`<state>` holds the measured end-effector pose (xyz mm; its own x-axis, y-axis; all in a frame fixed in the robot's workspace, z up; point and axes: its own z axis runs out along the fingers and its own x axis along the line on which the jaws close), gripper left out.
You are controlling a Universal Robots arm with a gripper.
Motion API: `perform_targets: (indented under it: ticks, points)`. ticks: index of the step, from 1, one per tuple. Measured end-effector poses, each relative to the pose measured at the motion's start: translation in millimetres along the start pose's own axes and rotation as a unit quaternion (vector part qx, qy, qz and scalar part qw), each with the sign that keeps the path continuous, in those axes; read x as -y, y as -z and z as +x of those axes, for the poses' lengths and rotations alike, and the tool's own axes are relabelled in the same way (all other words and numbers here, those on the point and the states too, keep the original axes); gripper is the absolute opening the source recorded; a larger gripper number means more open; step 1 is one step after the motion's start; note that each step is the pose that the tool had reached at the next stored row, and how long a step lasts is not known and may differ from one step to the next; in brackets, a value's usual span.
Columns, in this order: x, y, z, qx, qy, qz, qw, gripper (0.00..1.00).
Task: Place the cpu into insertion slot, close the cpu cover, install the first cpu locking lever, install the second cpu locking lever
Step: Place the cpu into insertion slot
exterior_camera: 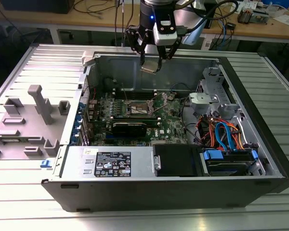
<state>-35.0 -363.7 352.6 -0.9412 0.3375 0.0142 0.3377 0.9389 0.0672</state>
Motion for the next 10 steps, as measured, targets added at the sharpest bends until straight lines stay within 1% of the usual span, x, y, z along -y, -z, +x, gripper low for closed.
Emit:
perform_targets:
  ticks: [5,10]
  points:
    - [0.0,-0.2,0.0,0.0009,-0.014,-0.0001,0.9999,0.54]
    - [0.0,-0.5,0.0,0.0022,-0.033,-0.0004,0.9995,0.54]
